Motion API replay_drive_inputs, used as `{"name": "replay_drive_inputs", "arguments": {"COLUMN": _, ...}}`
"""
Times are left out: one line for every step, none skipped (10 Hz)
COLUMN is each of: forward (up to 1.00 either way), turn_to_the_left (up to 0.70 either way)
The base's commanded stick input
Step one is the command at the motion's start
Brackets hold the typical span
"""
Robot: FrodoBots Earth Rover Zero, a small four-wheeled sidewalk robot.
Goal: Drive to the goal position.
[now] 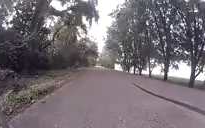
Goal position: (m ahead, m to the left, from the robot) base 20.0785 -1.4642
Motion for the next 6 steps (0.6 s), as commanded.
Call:
{"name": "replay_drive_inputs", "arguments": {"forward": 0.07, "turn_to_the_left": 0.0}}
{"name": "replay_drive_inputs", "arguments": {"forward": 0.08, "turn_to_the_left": 0.0}}
{"name": "replay_drive_inputs", "arguments": {"forward": 0.08, "turn_to_the_left": 0.0}}
{"name": "replay_drive_inputs", "arguments": {"forward": 0.09, "turn_to_the_left": 0.0}}
{"name": "replay_drive_inputs", "arguments": {"forward": 0.09, "turn_to_the_left": 0.0}}
{"name": "replay_drive_inputs", "arguments": {"forward": 0.09, "turn_to_the_left": 0.0}}
